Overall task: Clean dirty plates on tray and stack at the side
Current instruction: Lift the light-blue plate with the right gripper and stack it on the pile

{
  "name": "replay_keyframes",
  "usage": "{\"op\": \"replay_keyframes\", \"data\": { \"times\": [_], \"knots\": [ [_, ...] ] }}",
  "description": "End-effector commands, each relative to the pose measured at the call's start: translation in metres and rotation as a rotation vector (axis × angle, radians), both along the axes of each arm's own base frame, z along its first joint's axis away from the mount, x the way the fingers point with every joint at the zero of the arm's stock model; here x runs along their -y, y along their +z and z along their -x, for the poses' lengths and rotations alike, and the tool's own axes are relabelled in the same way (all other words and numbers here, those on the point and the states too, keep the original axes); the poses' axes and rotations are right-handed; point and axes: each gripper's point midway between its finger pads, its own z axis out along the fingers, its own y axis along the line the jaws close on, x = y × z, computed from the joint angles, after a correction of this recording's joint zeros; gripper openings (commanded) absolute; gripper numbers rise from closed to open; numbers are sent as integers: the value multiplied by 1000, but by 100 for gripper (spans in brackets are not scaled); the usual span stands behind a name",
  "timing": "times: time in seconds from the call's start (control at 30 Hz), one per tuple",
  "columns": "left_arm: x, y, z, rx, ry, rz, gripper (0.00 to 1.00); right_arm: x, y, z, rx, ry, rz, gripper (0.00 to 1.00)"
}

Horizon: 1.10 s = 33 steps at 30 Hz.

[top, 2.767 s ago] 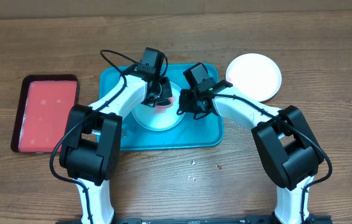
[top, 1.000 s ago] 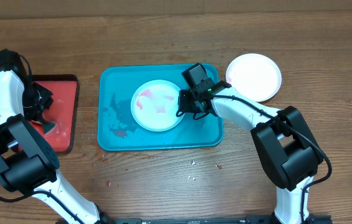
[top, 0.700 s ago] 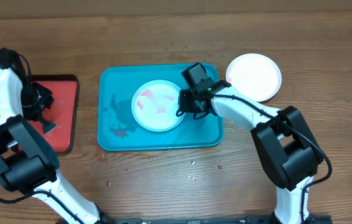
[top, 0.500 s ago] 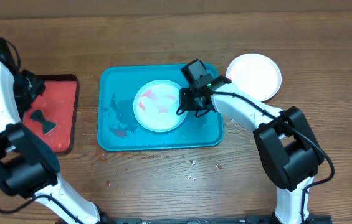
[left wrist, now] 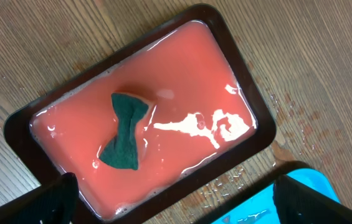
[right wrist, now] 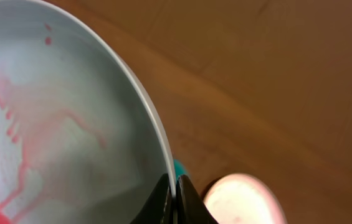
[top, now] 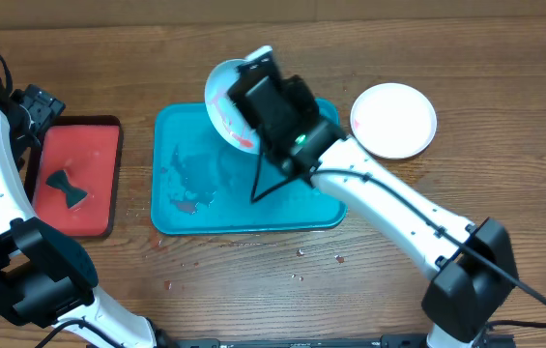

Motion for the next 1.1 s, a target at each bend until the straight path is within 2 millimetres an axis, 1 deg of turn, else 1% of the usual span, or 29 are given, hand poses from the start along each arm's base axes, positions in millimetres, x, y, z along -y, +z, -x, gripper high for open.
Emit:
{"op": "replay_keyframes", "data": {
  "times": [0.0, 0.13, 0.23, 0.33, 0.4, 0.57, 0.63, 0.7, 0.77, 0.8, 0.83, 0.87, 0.9, 0.93, 0.97, 1.0, 1.03, 1.07],
  "knots": [
    [-1, 1, -1, 6, 2, 5, 100, 2, 51, 10, 175, -8, 265, 4],
    [0, 1, -1, 6, 1, 5, 100, -33, 72, 22, 252, 105, 356, 4],
    [0, 1, -1, 6, 1, 5, 100, -49, 88, 27, 308, 156, 414, 4],
    [-1, 1, -1, 6, 3, 5, 100, -54, 104, 28, 362, 158, 451, 4],
    [-1, 1, -1, 7, 2, 5, 100, -55, 108, 29, 374, 157, 469, 4],
    [-1, 1, -1, 6, 2, 5, 100, -54, 105, 29, 363, 159, 479, 4],
    [-1, 1, -1, 7, 2, 5, 100, -50, 102, 26, 357, 134, 432, 4],
    [-1, 1, -1, 7, 2, 5, 100, -48, 90, 21, 331, 120, 321, 4],
    [-1, 1, -1, 7, 2, 5, 100, -48, 62, 13, 235, 183, 223, 4],
    [-1, 1, -1, 7, 2, 5, 100, -46, 46, 8, 185, 219, 201, 4],
    [-1, 1, -1, 6, 2, 5, 100, -39, 35, 1, 160, 225, 206, 4],
    [-1, 1, -1, 6, 2, 5, 100, -23, 34, -7, 168, 178, 250, 4],
    [-1, 1, 0, 5, 3, 2, 100, -1, 43, -14, 203, 76, 296, 4],
    [-1, 1, 0, 5, 3, 3, 100, 18, 58, -18, 257, -43, 321, 4],
    [-1, 1, 0, 5, 3, 3, 100, 38, 81, -17, 339, -191, 325, 4],
    [-1, 2, -1, 6, 3, 3, 100, 49, 99, -15, 402, -289, 306, 4],
    [-1, 1, 0, 5, 3, 3, 100, 51, 107, -15, 435, -321, 277, 4],
    [-1, 2, -1, 6, 3, 3, 100, 44, 106, -17, 434, -286, 257, 4]
  ]
}}
